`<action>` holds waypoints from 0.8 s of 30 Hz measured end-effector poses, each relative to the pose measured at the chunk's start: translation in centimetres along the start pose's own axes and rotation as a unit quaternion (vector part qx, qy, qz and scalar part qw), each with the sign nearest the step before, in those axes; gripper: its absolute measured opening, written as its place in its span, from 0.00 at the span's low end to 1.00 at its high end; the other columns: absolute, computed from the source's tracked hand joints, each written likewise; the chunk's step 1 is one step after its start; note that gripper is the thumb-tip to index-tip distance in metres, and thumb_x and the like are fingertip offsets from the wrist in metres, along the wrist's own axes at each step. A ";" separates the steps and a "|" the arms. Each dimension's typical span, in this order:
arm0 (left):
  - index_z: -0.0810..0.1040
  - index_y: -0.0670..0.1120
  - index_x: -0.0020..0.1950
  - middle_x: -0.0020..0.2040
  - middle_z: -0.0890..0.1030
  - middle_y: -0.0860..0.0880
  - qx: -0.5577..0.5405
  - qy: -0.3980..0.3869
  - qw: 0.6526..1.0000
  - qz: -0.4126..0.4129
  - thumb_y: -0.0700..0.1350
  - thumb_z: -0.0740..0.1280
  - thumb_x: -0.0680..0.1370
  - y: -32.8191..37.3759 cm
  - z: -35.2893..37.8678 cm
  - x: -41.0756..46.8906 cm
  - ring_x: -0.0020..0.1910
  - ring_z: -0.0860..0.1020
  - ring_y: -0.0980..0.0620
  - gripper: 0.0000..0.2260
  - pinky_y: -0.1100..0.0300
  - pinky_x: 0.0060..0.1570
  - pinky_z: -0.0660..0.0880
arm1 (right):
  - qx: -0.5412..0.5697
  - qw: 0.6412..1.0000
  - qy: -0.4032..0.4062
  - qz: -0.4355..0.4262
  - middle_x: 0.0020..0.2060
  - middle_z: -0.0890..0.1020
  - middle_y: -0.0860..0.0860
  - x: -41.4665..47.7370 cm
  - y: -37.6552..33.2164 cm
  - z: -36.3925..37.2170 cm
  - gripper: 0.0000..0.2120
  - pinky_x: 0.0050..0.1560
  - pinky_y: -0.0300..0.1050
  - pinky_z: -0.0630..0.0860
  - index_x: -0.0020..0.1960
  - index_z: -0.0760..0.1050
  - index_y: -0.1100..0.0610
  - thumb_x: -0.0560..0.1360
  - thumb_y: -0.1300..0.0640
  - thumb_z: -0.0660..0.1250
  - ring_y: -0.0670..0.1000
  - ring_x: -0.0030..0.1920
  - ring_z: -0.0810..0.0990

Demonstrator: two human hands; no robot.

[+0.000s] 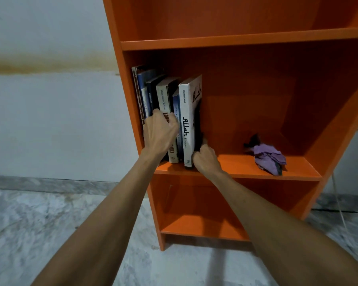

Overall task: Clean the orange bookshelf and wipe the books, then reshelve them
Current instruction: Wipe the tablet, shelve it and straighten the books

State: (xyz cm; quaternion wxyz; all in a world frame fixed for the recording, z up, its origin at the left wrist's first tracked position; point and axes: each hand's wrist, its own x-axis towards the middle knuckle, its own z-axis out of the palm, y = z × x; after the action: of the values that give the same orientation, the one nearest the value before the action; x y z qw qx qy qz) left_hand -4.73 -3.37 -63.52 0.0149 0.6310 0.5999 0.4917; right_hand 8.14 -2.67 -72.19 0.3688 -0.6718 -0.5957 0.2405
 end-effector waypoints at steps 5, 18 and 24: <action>0.66 0.40 0.65 0.60 0.70 0.42 0.027 0.139 0.989 0.032 0.39 0.65 0.77 -2.1 -0.5 -3.0 0.56 0.72 0.48 0.17 0.56 0.52 0.76 | -0.014 1.000 0.008 -0.010 0.66 0.73 0.59 -0.5 -0.3 0.1 0.30 0.61 0.61 0.75 0.77 0.55 0.58 0.75 0.61 0.56 0.61 0.63 0.75; 0.49 0.35 0.77 0.70 0.63 0.37 0.110 0.059 0.991 -0.053 0.32 0.70 0.72 -0.5 1.1 -2.8 0.68 0.66 0.41 0.40 0.53 0.69 0.64 | -0.017 0.999 0.027 -0.023 0.58 0.76 0.57 -0.6 0.4 0.1 0.20 0.57 0.60 0.76 0.67 0.65 0.60 0.76 0.60 0.57 0.58 0.57 0.76; 0.57 0.35 0.74 0.66 0.70 0.36 0.103 0.050 0.989 -0.092 0.35 0.68 0.75 -0.4 0.9 -1.9 0.62 0.74 0.39 0.31 0.50 0.61 0.74 | -0.006 0.999 0.035 -0.029 0.52 0.76 0.56 -0.5 0.8 -0.1 0.12 0.53 0.58 0.78 0.58 0.69 0.60 0.76 0.62 0.58 0.57 0.52 0.78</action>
State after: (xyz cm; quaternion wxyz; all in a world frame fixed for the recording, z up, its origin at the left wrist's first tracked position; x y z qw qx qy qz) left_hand -4.08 -4.16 -65.40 -0.0351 0.5457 0.7028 0.4551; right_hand 8.64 -3.17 -72.76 0.3922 -0.6645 -0.6030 0.2024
